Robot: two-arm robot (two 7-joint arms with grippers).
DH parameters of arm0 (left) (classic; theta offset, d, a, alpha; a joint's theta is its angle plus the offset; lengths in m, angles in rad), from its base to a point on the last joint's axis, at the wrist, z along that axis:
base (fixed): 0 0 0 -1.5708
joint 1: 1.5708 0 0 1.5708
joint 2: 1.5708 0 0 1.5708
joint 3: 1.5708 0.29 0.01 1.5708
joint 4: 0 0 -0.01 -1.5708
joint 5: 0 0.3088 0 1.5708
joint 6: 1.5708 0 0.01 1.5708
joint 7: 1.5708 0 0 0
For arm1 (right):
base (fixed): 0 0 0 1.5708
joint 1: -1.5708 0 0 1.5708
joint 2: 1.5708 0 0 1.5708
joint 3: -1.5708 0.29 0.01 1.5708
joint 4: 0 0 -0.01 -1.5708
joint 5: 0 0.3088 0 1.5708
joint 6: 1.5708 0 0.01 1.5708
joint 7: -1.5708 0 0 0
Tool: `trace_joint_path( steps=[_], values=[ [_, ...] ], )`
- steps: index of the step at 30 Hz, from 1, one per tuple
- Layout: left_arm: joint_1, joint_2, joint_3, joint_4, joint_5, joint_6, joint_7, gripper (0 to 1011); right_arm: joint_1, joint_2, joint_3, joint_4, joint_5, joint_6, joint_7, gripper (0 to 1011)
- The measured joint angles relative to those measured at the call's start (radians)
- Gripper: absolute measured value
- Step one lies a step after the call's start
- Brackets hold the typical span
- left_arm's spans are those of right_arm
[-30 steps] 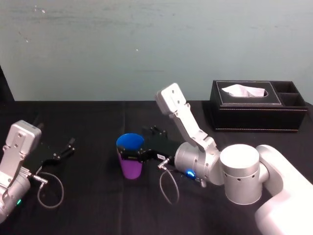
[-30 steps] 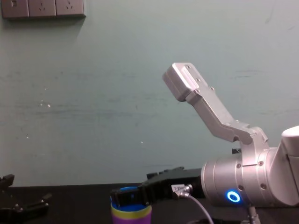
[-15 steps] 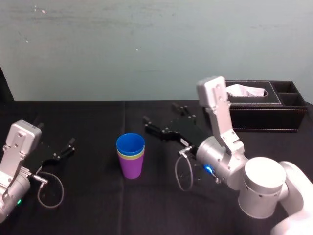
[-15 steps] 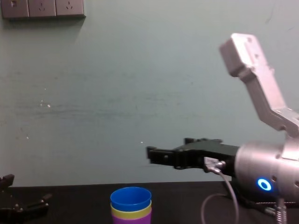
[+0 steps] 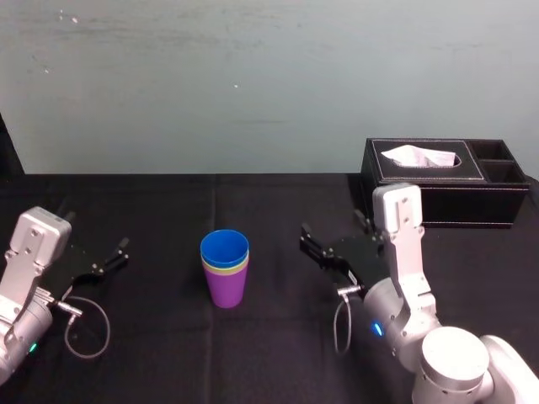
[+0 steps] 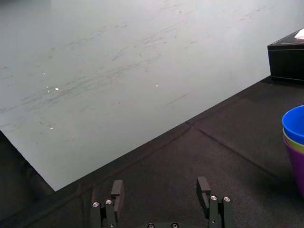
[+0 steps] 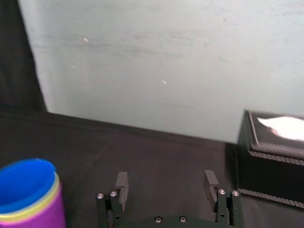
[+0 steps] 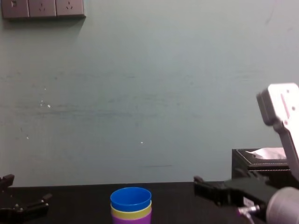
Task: Stack the three plastic cups sequentially using one hand.
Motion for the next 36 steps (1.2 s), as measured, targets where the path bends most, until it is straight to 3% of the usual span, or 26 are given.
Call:
trace_joint_path(
  steps=[12, 36],
  values=[
    [0.0, 0.0, 0.0, 0.0, 0.0, 0.0, 0.0, 1000, -0.01, -0.034, 0.034, 0.081, -0.031, 0.033, -0.031, 1000],
    [0.0, 0.0, 0.0, 0.0, 0.0, 0.0, 0.0, 1000, -0.009, -0.034, 0.034, 0.083, -0.032, 0.035, -0.027, 1000]
  ],
)
